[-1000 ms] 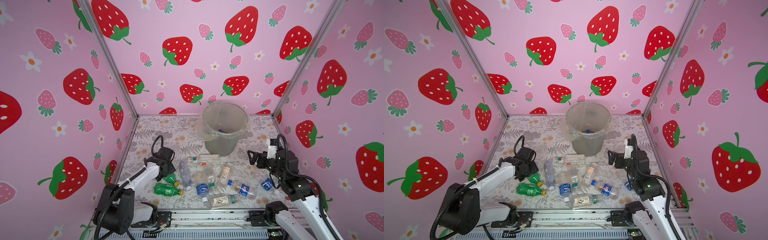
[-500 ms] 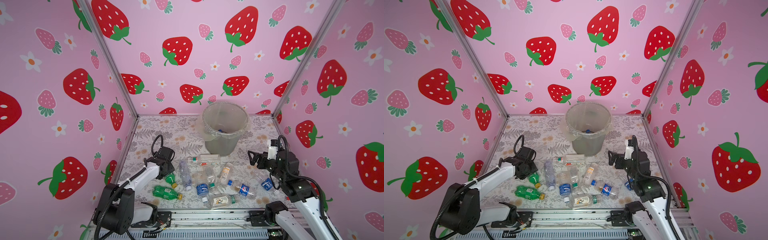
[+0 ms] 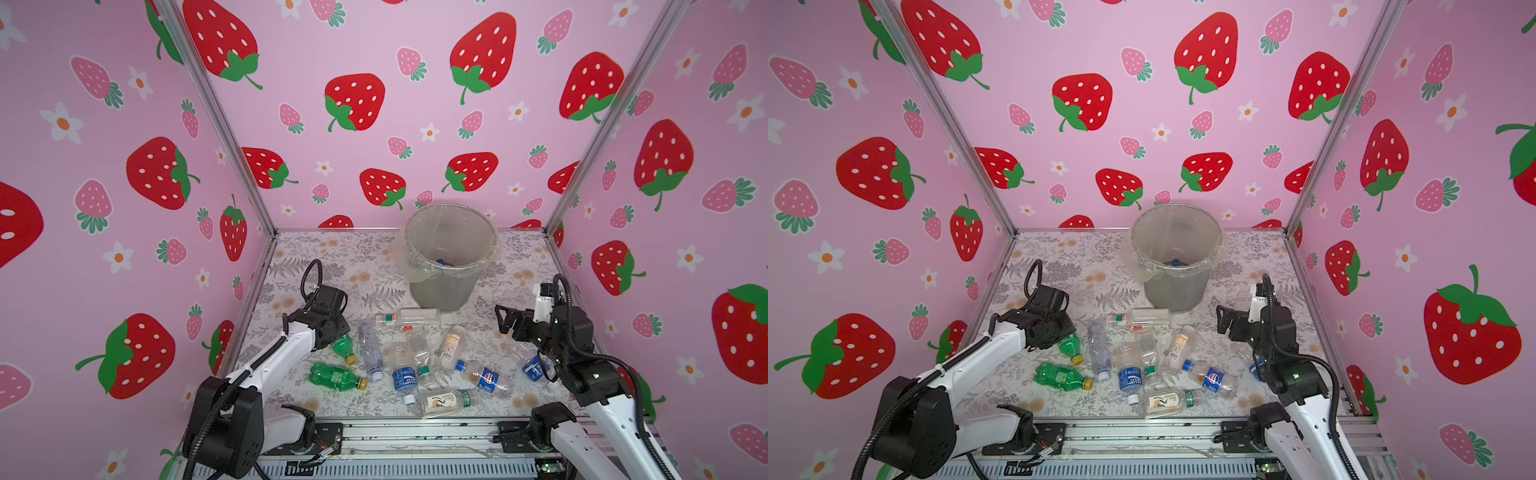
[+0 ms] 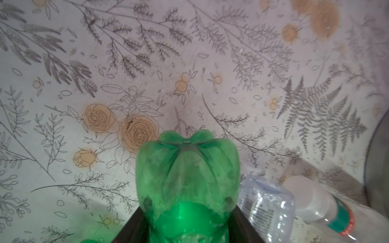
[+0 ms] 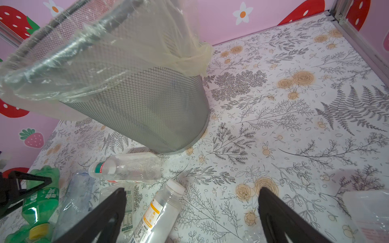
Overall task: Throw the plastic bottles in the bin
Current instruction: Pick up the plastic bottle from the middle-left of the table.
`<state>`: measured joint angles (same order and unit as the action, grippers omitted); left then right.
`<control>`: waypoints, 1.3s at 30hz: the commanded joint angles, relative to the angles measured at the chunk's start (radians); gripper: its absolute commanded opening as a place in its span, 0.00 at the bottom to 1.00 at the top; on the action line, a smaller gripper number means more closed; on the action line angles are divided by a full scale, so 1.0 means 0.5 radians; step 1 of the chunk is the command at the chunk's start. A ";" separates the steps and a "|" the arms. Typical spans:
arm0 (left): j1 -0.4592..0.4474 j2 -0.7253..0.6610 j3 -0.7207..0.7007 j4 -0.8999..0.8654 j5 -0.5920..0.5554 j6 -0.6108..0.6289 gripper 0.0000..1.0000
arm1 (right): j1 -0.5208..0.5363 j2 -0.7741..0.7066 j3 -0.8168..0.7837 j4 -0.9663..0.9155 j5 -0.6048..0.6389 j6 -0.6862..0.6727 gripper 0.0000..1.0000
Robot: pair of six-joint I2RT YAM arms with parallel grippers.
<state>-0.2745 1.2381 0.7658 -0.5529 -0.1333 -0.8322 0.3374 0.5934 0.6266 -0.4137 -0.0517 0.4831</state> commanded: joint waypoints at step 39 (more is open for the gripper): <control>-0.002 -0.810 0.131 0.707 0.905 0.774 0.44 | -0.012 -0.128 -0.102 0.055 0.175 0.092 0.99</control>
<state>-0.2749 0.8360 0.8398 -0.2775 0.2634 -0.4767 0.3370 0.5415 0.5838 -0.4046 0.0181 0.5232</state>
